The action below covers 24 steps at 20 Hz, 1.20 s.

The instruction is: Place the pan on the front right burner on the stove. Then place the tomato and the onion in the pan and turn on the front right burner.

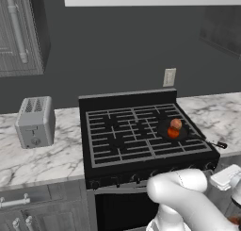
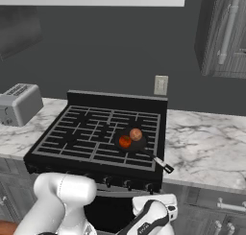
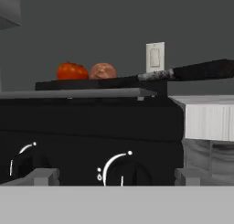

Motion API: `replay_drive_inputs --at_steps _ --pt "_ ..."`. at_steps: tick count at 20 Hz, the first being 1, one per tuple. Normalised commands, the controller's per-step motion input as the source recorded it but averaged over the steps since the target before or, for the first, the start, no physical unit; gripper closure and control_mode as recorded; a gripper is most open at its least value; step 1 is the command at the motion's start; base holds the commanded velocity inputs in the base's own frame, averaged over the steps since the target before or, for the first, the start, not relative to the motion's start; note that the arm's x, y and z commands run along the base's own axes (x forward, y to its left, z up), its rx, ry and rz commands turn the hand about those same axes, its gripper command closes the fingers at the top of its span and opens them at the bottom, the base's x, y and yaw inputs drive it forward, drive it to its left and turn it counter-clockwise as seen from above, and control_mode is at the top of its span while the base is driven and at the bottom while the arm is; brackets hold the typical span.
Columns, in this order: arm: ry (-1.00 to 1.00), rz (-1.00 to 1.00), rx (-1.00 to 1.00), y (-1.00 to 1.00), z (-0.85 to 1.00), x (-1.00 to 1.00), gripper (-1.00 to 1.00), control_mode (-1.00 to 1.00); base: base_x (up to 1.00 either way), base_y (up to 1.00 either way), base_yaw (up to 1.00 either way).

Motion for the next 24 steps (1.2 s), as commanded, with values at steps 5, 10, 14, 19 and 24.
replay_drive_inputs --at_steps 5,10,14,19,24 --pt "-0.03 0.00 0.00 -0.04 -0.19 0.27 -1.00 -1.00 0.00 0.00 0.00" --pt "-0.03 0.00 0.00 -0.02 -0.17 0.26 -1.00 -1.00 0.00 0.00 0.00" --pt "-0.02 0.00 0.00 0.00 -0.12 0.23 -1.00 -1.00 0.00 0.00 0.00" --pt "0.00 0.00 0.00 0.00 -0.05 0.13 -1.00 -1.00 0.00 0.00 0.00" --pt "-0.01 -0.01 0.00 0.10 -0.04 0.00 1.00 -1.00 0.00 0.00 0.00"
